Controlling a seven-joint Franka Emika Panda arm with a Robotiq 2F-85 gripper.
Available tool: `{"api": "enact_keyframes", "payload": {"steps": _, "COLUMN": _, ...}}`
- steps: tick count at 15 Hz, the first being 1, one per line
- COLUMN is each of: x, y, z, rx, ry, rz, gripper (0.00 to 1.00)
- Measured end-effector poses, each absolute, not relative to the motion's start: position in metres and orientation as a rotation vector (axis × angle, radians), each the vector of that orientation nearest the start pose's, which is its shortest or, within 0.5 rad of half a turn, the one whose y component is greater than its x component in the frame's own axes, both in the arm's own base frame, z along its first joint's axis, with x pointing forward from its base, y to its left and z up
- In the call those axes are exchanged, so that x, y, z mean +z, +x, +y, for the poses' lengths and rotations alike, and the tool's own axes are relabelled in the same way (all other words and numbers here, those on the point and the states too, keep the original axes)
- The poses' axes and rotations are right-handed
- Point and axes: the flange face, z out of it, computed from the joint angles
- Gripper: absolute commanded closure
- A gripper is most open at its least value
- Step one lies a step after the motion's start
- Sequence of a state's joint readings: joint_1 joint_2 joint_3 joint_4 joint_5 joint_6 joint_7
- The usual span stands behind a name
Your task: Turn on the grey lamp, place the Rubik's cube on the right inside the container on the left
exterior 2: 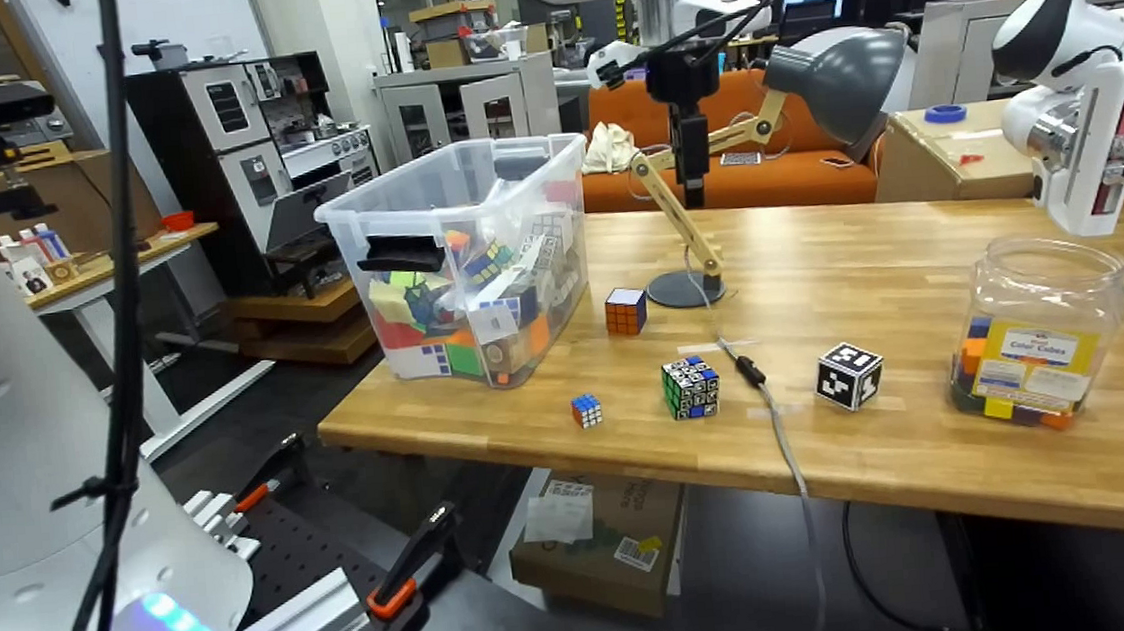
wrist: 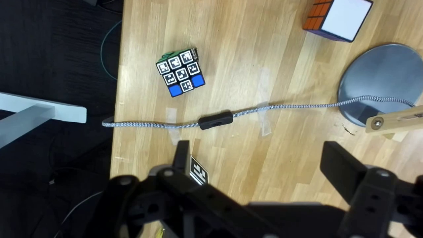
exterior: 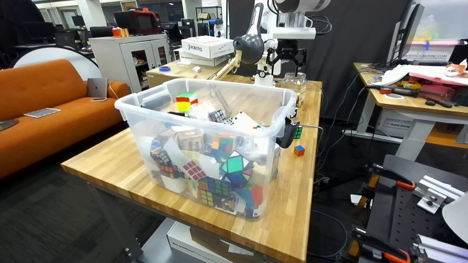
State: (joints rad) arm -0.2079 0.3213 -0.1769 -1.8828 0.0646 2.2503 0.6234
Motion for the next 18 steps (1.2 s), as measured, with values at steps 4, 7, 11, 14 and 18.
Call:
{"api": "enact_keyframes", "payload": {"steps": 4, "x": 0.349, "y": 0.587, "z": -0.229, "rx": -0.089, "ry": -2.725, "rz": 1.556, "gripper": 0.0}}
{"api": "enact_keyframes", "payload": {"steps": 7, "x": 0.348, "y": 0.587, "z": -0.229, "rx": -0.086, "ry": -2.721, "rz": 1.557, "gripper": 0.0}}
{"api": "enact_keyframes", "payload": {"steps": 11, "x": 0.341, "y": 0.593, "z": -0.227, "rx": -0.09, "ry": -2.695, "rz": 1.563, "gripper": 0.0}}
{"api": "enact_keyframes", "payload": {"steps": 14, "x": 0.326, "y": 0.605, "z": -0.228, "rx": -0.072, "ry": -2.661, "rz": 1.581, "gripper": 0.0}}
{"api": "enact_keyframes", "payload": {"steps": 18, "x": 0.289, "y": 0.624, "z": -0.239, "rx": -0.032, "ry": -2.638, "rz": 1.634, "gripper": 0.0}}
